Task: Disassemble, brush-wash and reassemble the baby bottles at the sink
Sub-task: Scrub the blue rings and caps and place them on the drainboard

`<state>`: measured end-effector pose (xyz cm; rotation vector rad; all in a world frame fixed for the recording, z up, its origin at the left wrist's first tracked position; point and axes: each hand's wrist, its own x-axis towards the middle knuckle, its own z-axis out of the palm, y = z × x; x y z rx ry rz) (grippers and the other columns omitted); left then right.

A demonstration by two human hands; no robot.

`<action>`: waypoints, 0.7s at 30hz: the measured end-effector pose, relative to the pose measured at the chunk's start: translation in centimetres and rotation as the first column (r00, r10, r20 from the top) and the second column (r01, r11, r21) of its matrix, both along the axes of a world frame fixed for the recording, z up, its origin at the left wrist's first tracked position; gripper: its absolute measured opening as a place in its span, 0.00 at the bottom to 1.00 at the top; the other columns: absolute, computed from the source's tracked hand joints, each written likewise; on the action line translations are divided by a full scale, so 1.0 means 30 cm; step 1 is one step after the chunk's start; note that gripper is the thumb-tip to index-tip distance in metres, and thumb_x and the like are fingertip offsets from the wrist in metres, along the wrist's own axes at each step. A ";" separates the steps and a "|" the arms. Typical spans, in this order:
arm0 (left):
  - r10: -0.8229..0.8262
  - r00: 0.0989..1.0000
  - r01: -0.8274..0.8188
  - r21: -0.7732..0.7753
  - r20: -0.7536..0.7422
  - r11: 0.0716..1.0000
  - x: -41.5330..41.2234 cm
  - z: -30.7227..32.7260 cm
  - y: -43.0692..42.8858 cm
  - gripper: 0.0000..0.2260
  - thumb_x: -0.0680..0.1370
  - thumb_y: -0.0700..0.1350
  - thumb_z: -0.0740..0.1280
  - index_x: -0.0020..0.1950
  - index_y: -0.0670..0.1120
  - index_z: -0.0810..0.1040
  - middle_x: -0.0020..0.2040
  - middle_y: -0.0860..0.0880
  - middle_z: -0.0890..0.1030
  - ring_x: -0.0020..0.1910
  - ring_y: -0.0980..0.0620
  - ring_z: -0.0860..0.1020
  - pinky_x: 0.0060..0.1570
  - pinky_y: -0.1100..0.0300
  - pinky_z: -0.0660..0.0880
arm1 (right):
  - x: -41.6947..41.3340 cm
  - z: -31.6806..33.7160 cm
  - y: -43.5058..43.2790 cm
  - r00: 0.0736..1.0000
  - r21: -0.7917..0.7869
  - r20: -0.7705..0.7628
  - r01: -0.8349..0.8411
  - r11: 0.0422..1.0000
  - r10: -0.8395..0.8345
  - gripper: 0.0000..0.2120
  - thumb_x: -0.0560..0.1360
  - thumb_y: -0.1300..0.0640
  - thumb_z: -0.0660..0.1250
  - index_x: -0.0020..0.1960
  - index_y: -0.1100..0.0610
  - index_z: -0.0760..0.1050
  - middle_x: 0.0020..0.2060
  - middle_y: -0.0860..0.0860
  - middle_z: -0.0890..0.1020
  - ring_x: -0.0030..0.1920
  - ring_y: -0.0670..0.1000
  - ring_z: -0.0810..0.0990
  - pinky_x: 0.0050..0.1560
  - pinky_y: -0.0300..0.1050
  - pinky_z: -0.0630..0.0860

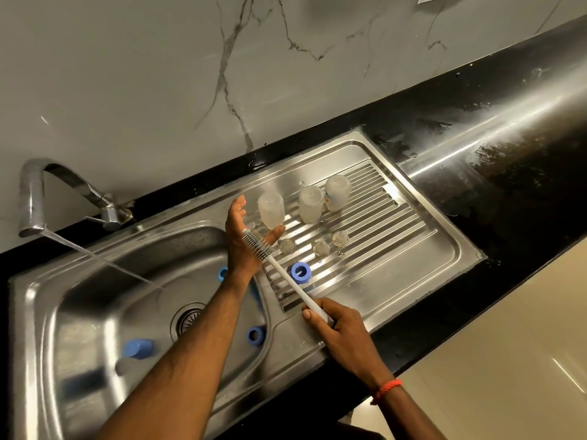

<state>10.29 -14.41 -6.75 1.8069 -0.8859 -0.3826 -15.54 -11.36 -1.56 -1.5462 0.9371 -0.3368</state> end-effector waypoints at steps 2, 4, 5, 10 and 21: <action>0.048 0.998 -0.046 -0.055 0.029 0.997 -0.040 0.016 0.041 0.44 0.67 0.67 0.75 0.75 0.48 0.62 0.70 0.44 0.70 0.66 0.51 0.71 0.57 0.71 0.71 | 0.006 0.000 -0.001 1.000 -0.005 0.010 -0.003 1.000 0.003 0.27 0.72 0.27 0.61 0.55 0.46 0.81 0.45 0.43 0.83 0.45 0.48 0.81 0.48 0.50 0.81; 0.055 0.998 -0.051 -0.103 0.040 0.993 -0.089 0.006 0.082 0.35 0.71 0.67 0.72 0.68 0.47 0.69 0.61 0.44 0.76 0.58 0.49 0.77 0.52 0.66 0.77 | 0.013 -0.002 0.000 1.000 -0.007 0.015 -0.004 1.000 0.004 0.25 0.72 0.27 0.61 0.54 0.45 0.82 0.45 0.44 0.83 0.45 0.49 0.81 0.48 0.52 0.81; 0.037 0.999 -0.034 -0.091 0.034 0.995 -0.114 -0.001 0.101 0.31 0.71 0.67 0.72 0.64 0.47 0.71 0.57 0.45 0.78 0.54 0.49 0.79 0.50 0.60 0.79 | 0.015 -0.003 -0.001 1.000 -0.010 0.014 -0.004 1.000 0.004 0.24 0.72 0.28 0.62 0.54 0.45 0.82 0.44 0.45 0.83 0.45 0.50 0.81 0.48 0.54 0.81; -0.253 0.937 0.221 0.152 0.240 0.963 -0.191 -0.028 0.171 0.29 0.66 0.68 0.75 0.58 0.50 0.78 0.49 0.53 0.79 0.48 0.55 0.78 0.42 0.65 0.75 | 0.017 0.000 -0.006 1.000 -0.085 0.006 -0.028 0.996 0.028 0.15 0.78 0.36 0.63 0.56 0.41 0.81 0.43 0.46 0.83 0.41 0.51 0.80 0.44 0.57 0.79; -0.270 0.938 0.215 0.244 0.218 0.946 -0.239 -0.019 0.158 0.30 0.66 0.57 0.80 0.64 0.48 0.77 0.59 0.50 0.81 0.57 0.51 0.79 0.53 0.48 0.80 | 0.002 0.001 0.005 1.000 -0.080 0.004 -0.026 0.996 0.027 0.15 0.77 0.38 0.64 0.55 0.45 0.81 0.43 0.43 0.83 0.42 0.49 0.80 0.45 0.49 0.80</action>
